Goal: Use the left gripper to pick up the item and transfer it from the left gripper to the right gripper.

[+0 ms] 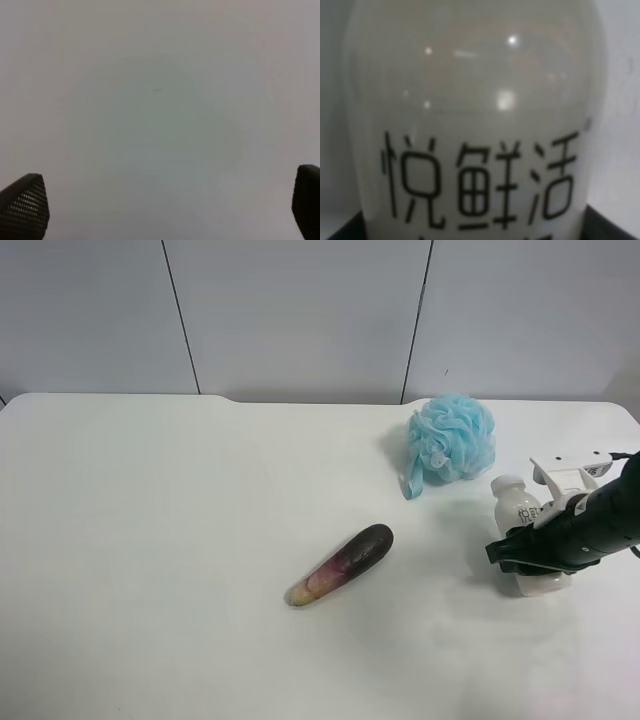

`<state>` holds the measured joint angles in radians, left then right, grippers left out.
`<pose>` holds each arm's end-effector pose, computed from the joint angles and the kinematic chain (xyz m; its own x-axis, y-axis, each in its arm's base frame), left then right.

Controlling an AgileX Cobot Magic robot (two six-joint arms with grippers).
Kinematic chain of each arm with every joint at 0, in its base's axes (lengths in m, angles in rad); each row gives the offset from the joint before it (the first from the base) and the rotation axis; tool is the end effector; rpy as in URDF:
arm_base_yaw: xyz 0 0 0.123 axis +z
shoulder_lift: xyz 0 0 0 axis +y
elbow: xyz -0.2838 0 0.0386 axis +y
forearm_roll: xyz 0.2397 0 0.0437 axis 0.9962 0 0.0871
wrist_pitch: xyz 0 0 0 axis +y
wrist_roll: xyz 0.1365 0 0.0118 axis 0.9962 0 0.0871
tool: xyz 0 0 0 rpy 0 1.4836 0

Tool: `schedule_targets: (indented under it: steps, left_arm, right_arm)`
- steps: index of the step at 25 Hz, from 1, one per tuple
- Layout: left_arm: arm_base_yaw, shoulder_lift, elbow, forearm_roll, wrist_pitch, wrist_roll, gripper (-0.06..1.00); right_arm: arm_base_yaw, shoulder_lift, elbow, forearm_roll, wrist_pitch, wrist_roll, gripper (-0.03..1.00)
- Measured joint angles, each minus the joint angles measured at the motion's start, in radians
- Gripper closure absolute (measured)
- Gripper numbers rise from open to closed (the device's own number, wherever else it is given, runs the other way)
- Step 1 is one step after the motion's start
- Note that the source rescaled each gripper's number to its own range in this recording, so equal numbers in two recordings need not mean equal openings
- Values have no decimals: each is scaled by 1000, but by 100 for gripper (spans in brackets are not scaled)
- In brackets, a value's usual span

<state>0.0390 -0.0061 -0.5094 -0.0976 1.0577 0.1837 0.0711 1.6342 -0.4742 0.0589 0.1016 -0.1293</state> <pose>0.0261 -0.0106 0.2562 -0.4282 0.1182 -0.8959 0.0962 0.9917 0.0848 0.2444 0.0182 0.0751 -0.9126 -0.1358 -0.3857 -0.1382 0.9902 -0.0218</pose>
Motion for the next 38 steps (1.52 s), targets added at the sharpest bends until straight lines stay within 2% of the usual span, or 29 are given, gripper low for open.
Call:
schedule_targets:
  steps: [7, 8, 9, 10, 11, 12, 14, 20, 24, 31, 38]
  left_arm:
    - [0, 0, 0, 0, 0, 0, -1]
    - [0, 0, 0, 0, 0, 0, -1]
    - [0, 0, 0, 0, 0, 0, -1]
    - [0, 0, 0, 0, 0, 0, -1]
    - [0, 0, 0, 0, 0, 0, -1]
    - [0, 0, 0, 0, 0, 0, -1]
    - [0, 0, 0, 0, 0, 0, -1]
    - [0, 0, 0, 0, 0, 0, -1]
    - [0, 0, 0, 0, 0, 0, -1]
    - [0, 0, 0, 0, 0, 0, -1]
    - [0, 0, 0, 0, 0, 0, -1]
  right_arm:
    - [0, 7, 0, 0, 2, 0, 97]
    - [0, 7, 0, 0, 7, 0, 90]
    - [0, 7, 0, 1, 10, 1, 71]
    - [0, 6, -2, 1, 14, 1, 42]
    - [0, 4, -3, 1, 19, 1, 24]
    - [0, 4, -4, 1, 25, 1, 13]
    - [0, 4, -4, 1, 29, 1, 3]
    - [0, -7, -5, 2, 34, 1, -2]
    - [0, -61, -30, 1, 90, 1, -3]
    - [0, -206, -93, 1, 291, 1, -3]
    - [0, -451, -173, 0, 543, 1, -3]
